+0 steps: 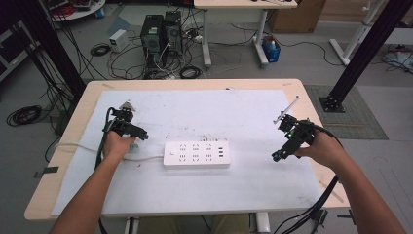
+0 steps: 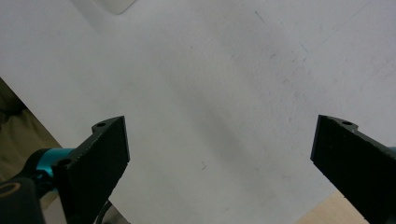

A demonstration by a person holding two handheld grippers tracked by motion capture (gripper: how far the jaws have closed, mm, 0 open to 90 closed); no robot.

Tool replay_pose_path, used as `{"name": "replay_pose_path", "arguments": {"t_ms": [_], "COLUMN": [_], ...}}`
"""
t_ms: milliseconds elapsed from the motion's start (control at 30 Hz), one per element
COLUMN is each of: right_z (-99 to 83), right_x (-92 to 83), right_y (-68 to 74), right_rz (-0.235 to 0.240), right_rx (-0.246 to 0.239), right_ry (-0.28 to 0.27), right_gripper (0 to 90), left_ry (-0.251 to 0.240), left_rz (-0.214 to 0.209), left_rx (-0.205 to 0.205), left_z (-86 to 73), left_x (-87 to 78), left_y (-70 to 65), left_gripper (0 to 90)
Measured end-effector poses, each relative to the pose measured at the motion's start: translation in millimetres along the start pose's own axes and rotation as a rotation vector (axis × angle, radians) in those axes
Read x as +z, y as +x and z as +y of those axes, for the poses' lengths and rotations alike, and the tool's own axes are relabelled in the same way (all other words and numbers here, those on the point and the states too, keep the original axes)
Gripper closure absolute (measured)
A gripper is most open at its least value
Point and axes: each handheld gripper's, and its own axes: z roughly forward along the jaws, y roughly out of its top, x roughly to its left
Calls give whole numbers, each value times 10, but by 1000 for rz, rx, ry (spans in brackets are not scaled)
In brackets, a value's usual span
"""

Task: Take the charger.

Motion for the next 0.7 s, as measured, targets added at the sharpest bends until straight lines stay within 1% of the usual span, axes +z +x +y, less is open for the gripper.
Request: {"name": "replay_pose_path", "arguments": {"t_ms": [100, 133, 167, 200, 233, 267, 300, 333, 367, 433, 467, 533, 567, 633, 700], "right_z": [-17, -17, -17, -20, -20, -20, -21, -22, -22, -25, -25, -25, -26, -29, -31], "right_x": [2, 2, 2, 1, 1, 2, 2, 2, 2, 7, 9, 9, 12, 9, 5], "right_y": [-16, -16, -16, -17, -17, -14, -13, -13, -13, -23, -22, -22, -20, -25, -22], "right_rz": [3, 3, 3, 2, 2, 3, 4, 5, 5, 7, 7, 7, 9, 8, 8], "right_rx": [-3, -3, -3, -2, -2, 4, 4, 4, 4, -3, 0, 0, 3, -1, 7], "right_ry": [-2, -2, -2, 0, 0, -2, -2, -2, -2, 0, 0, 0, -2, 0, -2], "right_gripper": [38, 38, 38, 38, 38, 37, 38, 38, 38, 38, 38, 38, 38, 38, 38], "left_ry": [12, 12, 12, 15, 15, 16, 20, 14, 14, 11, 11, 9, 14, 13, 9], "left_rz": [10, 5, 5, -4, -4, -18, -23, -27, -27, -33, -33, -37, -44, -46, -50], "left_rx": [11, 15, 15, 9, 9, 10, 18, 12, 12, 14, 14, 20, 29, 35, 31], "left_z": [-7, -11, -11, -17, -17, -23, -24, -31, -31, -33, -33, -32, -32, -31, -35], "left_x": [56, 64, 64, 85, 85, 99, 99, 110, 110, 108, 108, 107, 111, 112, 106], "left_y": [-8, -4, -4, 4, 4, 14, 21, 25, 25, 30, 30, 34, 39, 46, 63], "left_gripper": [97, 97, 117, 117, 125, 161, 174, 175, 175, 214, 214, 225, 256, 257, 285]}}
